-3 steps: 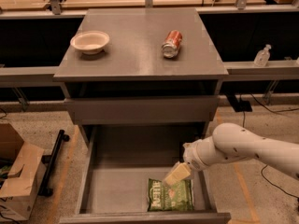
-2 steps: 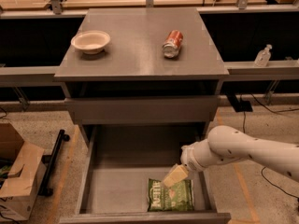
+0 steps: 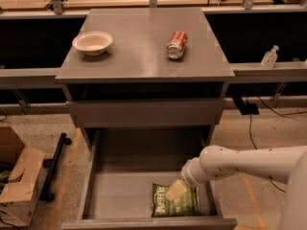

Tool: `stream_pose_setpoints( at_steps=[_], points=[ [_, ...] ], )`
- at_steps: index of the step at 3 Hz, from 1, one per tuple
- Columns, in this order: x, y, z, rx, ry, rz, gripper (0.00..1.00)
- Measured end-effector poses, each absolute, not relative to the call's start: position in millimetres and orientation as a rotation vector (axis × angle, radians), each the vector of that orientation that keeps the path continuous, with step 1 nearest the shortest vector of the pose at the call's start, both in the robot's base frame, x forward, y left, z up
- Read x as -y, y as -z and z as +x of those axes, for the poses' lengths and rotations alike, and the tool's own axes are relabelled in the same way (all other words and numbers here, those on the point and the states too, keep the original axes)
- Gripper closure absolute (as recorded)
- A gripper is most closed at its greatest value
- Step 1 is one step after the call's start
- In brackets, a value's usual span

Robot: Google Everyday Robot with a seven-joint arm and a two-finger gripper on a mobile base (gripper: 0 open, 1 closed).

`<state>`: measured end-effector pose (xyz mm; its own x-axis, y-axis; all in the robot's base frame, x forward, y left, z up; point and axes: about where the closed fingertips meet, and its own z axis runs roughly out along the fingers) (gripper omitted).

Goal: Pick green jalapeno chip bag from middle drawer and place on counter

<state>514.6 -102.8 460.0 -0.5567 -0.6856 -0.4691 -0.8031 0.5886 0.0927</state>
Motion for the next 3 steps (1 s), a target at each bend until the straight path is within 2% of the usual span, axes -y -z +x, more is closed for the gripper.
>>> stream_pose_setpoints(
  at_steps=[2,3],
  points=[
    [108,-375,511,-2.57,-0.367,-1.111,0.0],
    [104,-351,501,-2.62,-0.382,-1.06,0.18]
  ],
)
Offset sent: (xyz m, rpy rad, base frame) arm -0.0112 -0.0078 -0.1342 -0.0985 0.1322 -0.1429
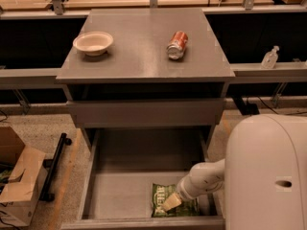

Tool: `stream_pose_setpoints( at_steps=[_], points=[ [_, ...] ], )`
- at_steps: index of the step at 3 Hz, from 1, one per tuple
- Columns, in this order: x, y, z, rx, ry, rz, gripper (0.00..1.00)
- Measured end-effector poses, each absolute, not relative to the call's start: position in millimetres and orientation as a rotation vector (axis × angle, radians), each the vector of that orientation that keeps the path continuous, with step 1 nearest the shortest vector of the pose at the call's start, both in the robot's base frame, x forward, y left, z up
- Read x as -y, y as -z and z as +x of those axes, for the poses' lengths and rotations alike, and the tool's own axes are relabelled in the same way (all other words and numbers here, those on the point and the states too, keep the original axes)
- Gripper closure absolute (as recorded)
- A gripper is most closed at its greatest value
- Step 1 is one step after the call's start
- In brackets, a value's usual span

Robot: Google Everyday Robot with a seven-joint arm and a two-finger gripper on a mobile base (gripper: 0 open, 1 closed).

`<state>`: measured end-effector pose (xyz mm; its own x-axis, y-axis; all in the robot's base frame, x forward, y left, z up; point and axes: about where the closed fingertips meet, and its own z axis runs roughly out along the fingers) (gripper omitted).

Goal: Pick green jalapeno chip bag from middle drawer and place on counter

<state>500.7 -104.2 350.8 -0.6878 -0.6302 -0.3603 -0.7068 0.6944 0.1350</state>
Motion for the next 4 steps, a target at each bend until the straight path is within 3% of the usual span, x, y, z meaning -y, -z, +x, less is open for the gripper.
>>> stream_pose_setpoints(
  at_steps=[1,2,3,4],
  points=[
    [100,-346,496,-2.627,-0.39,-1.04,0.41],
    [100,-356,497,-2.627,-0.39,-1.04,0.72],
    [100,-358,497,-2.627,-0.39,-1.04,0.95],
    [100,-361,497,-2.627,-0.39,-1.04,1.0]
  ],
)
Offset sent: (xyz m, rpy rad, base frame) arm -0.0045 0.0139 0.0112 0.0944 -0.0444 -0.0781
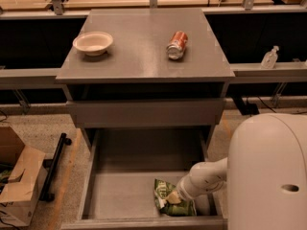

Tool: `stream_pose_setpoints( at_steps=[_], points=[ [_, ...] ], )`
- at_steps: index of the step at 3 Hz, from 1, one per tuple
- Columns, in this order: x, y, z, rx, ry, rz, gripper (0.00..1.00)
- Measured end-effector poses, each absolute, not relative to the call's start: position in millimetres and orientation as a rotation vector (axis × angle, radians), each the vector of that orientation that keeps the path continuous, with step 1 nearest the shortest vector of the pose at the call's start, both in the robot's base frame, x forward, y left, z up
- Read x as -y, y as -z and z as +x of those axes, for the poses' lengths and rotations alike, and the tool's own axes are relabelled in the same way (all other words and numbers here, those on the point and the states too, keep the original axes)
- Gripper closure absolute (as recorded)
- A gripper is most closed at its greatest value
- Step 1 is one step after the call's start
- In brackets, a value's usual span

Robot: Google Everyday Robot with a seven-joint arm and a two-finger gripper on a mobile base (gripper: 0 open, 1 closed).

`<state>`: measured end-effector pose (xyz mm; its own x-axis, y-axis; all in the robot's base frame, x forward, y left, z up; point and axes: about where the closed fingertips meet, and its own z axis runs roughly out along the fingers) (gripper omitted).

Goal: Pick green jalapeno chip bag from middle drawer and place on counter

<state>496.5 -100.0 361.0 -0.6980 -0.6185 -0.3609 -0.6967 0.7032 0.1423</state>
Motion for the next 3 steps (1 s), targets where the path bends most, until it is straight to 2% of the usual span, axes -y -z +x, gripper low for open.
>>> stream_pose_setpoints(
  at_steps=[2,3],
  points=[
    [96,-378,503,-2.583,-0.463,-1.059,1.0],
    [76,-448,539,-2.416,-0.635,-1.034,1.0]
  ],
)
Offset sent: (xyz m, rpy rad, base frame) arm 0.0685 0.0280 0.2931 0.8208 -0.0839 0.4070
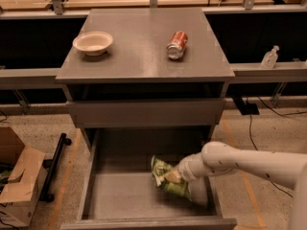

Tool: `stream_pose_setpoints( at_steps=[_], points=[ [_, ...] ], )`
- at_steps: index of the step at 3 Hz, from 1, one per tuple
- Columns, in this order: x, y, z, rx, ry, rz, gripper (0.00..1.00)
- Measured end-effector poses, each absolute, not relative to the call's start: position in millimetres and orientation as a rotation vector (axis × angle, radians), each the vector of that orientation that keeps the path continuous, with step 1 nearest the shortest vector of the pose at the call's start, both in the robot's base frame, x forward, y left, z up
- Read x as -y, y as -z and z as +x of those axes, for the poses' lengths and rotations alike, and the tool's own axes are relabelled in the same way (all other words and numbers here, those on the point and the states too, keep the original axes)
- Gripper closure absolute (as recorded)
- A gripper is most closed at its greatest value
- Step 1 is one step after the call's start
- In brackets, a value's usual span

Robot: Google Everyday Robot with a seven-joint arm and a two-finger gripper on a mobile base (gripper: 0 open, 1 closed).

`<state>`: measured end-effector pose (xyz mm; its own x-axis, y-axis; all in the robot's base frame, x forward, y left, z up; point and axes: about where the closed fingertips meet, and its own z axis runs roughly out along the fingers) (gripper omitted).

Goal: Pick green jalapeno chip bag from middle drawer and place on counter

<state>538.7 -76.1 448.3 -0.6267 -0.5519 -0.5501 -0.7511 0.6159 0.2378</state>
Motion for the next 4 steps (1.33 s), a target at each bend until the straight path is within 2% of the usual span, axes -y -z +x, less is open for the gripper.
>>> stream_pose_setpoints(
  at_steps=[1,3,4],
  points=[
    [69,-514,563,-2.258,-0.756,-0.999,1.0],
    [49,-517,554,-2.256,-0.777,-1.148,1.0],
    [36,-550,541,-2.226,-0.737,-1.271,1.0]
  ],
)
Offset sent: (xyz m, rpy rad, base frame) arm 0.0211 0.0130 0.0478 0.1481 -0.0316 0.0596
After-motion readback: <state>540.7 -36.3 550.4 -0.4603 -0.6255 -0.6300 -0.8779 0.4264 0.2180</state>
